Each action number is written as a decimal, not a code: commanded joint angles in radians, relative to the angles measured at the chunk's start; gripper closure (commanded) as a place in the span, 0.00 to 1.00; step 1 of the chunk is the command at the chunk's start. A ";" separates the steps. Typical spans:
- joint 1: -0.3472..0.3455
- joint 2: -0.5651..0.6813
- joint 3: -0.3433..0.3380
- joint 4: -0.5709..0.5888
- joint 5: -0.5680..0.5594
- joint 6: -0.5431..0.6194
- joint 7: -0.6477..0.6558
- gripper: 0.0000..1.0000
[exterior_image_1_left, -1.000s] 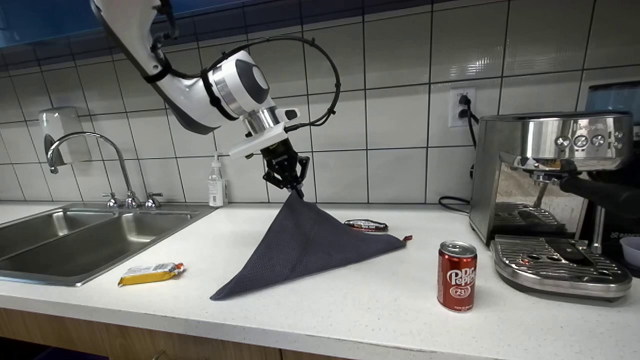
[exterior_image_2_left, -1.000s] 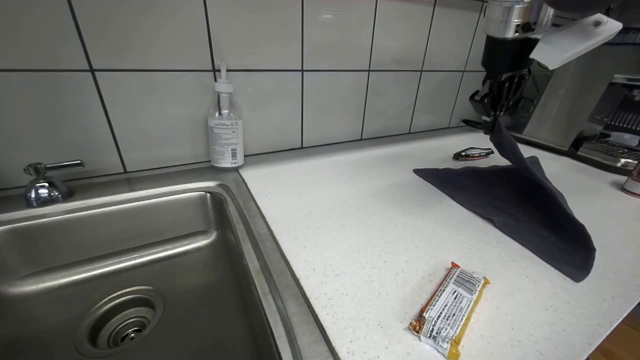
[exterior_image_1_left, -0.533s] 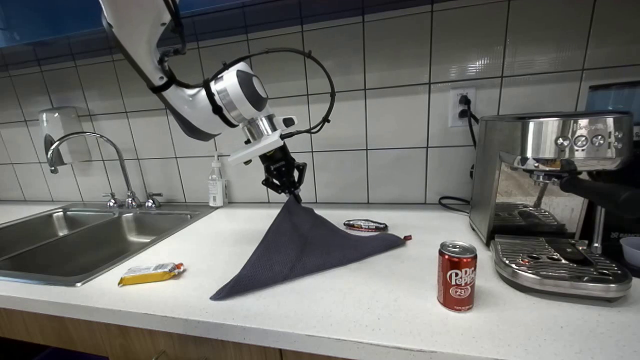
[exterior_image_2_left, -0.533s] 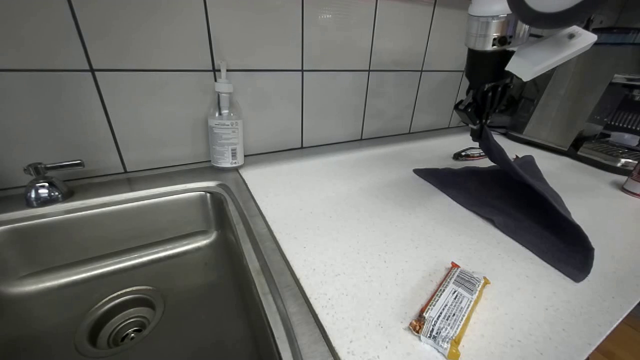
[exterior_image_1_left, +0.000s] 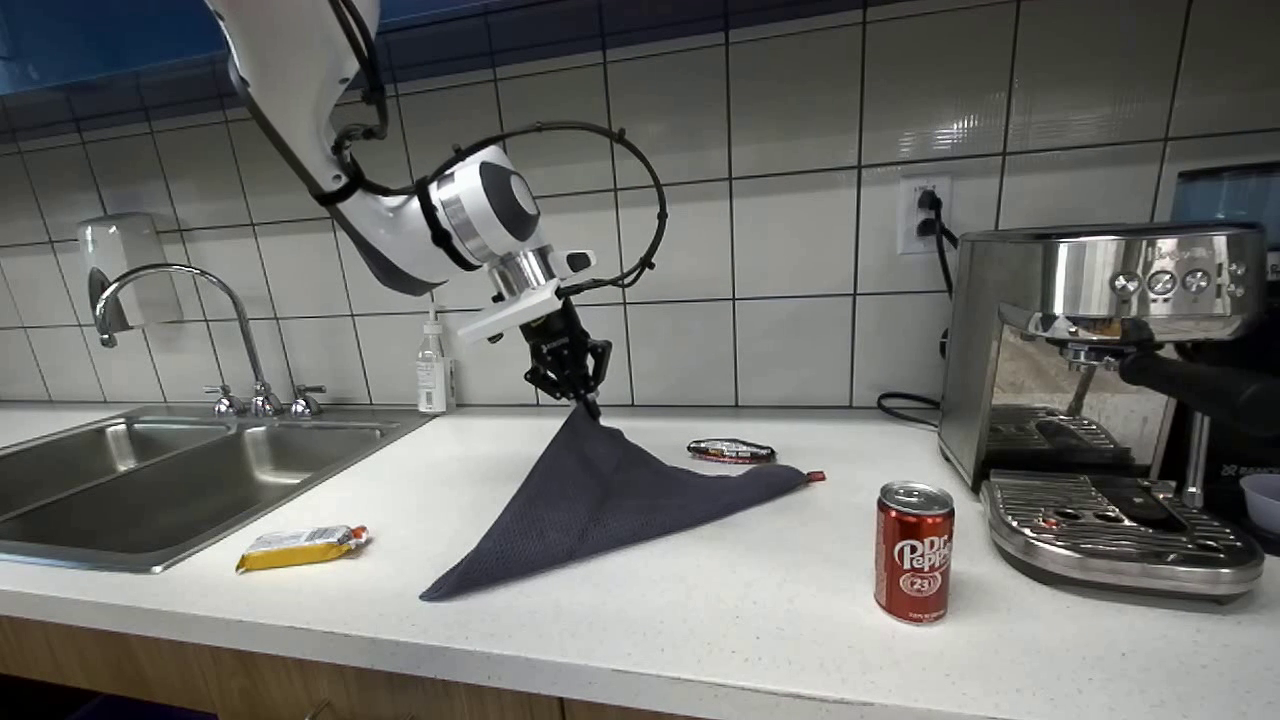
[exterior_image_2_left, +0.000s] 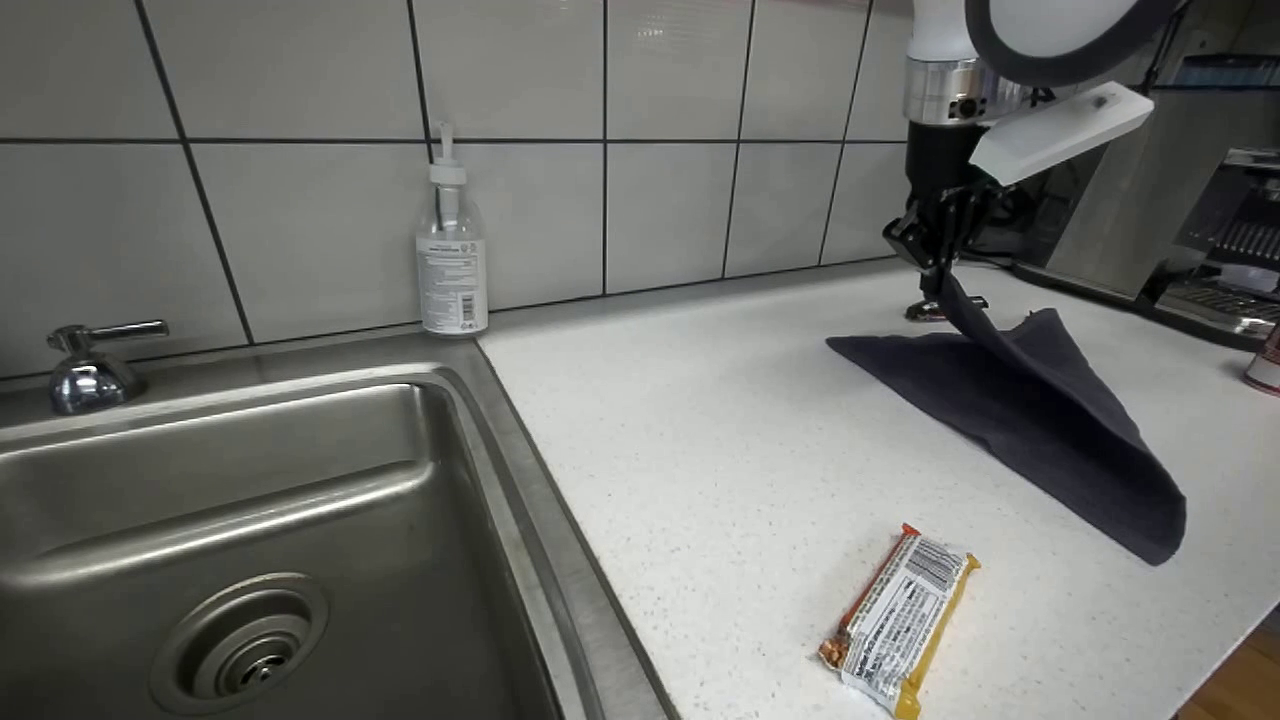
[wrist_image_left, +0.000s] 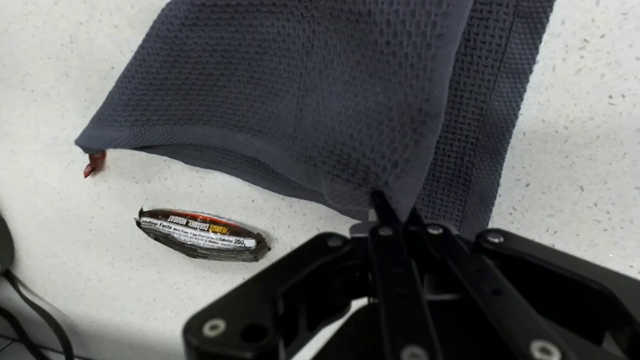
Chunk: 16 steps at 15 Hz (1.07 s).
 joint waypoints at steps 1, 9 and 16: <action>-0.005 0.030 0.011 0.049 0.071 -0.032 -0.013 0.99; 0.014 0.077 -0.006 0.076 0.091 -0.013 0.033 0.99; 0.024 0.126 -0.020 0.126 0.087 -0.013 0.078 0.99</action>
